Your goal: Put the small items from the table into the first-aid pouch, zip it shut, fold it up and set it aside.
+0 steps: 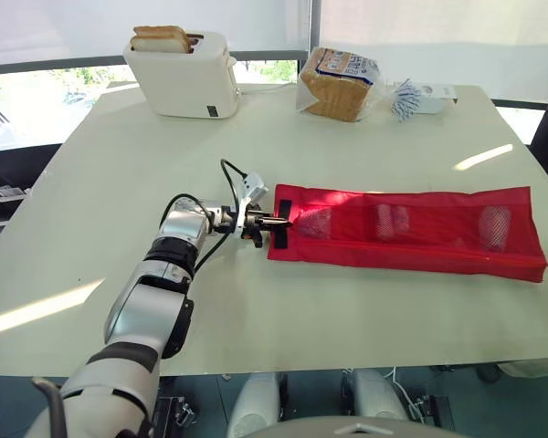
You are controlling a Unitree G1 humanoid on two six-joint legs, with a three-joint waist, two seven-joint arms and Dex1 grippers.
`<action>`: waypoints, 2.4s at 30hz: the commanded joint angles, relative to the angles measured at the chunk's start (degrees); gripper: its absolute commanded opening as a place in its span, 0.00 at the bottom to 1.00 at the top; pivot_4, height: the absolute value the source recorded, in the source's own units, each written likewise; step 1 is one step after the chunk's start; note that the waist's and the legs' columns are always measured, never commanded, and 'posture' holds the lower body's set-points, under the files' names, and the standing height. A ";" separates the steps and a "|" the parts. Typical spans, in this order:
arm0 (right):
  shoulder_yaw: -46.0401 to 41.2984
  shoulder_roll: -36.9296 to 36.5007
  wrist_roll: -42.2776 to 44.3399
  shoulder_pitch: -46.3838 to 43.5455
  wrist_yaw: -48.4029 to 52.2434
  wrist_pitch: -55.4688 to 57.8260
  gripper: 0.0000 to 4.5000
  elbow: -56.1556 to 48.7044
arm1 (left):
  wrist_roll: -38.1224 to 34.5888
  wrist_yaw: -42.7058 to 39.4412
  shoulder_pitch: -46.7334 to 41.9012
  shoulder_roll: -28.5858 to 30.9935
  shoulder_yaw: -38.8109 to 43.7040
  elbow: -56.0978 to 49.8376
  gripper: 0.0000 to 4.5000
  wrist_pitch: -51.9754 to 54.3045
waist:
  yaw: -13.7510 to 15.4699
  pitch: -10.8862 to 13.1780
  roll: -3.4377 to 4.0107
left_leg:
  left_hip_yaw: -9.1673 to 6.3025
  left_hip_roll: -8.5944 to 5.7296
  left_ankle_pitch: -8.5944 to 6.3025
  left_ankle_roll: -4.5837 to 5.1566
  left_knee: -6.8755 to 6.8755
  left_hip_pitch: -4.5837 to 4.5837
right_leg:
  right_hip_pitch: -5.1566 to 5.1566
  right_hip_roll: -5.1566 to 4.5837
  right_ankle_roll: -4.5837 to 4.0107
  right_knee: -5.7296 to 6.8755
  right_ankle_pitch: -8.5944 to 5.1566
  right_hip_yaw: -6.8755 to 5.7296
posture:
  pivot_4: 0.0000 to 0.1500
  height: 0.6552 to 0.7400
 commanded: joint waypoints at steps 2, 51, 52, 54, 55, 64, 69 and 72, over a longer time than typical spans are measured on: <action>-3.45 -0.10 2.66 2.71 3.13 0.62 0.00 -5.32 | 3.35 3.22 0.79 4.70 1.72 3.13 0.00 0.42 | -0.15 -0.04 0.06 | 0.00 0.02 0.00 0.00 0.00 0.01 | 0.00 0.01 0.00 0.01 0.00 0.00 | 1.00 1.00; 11.31 4.67 4.57 13.02 21.99 7.40 1.00 -19.06 | -24.34 -19.58 7.20 19.21 3.06 -54.48 0.99 -0.61 | 0.55 -0.07 0.07 | -0.02 0.31 -0.01 0.01 0.07 -0.10 | -0.01 -0.01 -0.01 -0.03 0.00 -0.05 | 1.00 1.00; 11.64 4.91 4.61 12.04 21.28 7.86 1.00 -18.43 | -24.92 -19.09 7.13 18.90 3.11 -56.29 0.99 0.30 | 0.36 -0.07 0.17 | -0.02 0.31 -0.01 0.01 0.07 -0.09 | -0.01 0.01 -0.01 -0.02 0.00 -0.05 | 1.00 1.00; 11.80 5.74 4.69 9.42 19.18 8.76 1.00 -16.38 | -25.71 -18.39 6.97 18.42 3.12 -58.99 0.99 1.84 | 0.13 -0.08 0.20 | -0.01 0.30 -0.01 0.01 0.06 -0.06 | -0.01 0.06 -0.01 -0.02 0.00 -0.04 | 1.00 1.00; 11.81 5.99 4.69 8.26 18.31 9.23 1.00 -15.40 | -25.86 -18.30 6.98 18.26 3.15 -59.89 0.99 2.35 | 0.08 -0.08 0.20 | 0.01 0.25 -0.01 0.01 0.06 -0.03 | -0.01 0.10 -0.01 -0.02 0.00 -0.02 | 1.00 1.00; 12.67 6.84 8.81 -0.47 15.07 17.11 1.00 -11.44 | -26.06 -17.59 5.75 16.67 3.54 -61.87 0.99 4.44 | 0.08 -0.08 0.09 | 0.02 0.22 -0.01 0.01 0.08 -0.02 | 0.01 0.14 -0.01 -0.03 0.00 0.00 | 1.00 1.00; 12.37 7.16 13.54 -4.55 14.52 24.33 1.00 -11.28 | -25.76 -17.16 5.78 16.09 3.74 -62.63 0.99 5.08 | -0.14 -0.08 0.08 | 0.02 0.29 -0.01 0.01 0.07 0.00 | 0.01 0.24 -0.02 -0.02 0.00 0.02 | 1.00 1.00; 14.19 6.23 12.65 -4.99 16.10 25.33 1.00 -11.19 | -25.70 -16.64 5.92 15.96 3.87 -63.12 0.99 5.32 | -0.06 -0.08 0.07 | 0.02 0.30 -0.01 0.01 0.07 0.00 | 0.00 0.26 -0.02 -0.03 0.00 0.03 | 1.00 1.00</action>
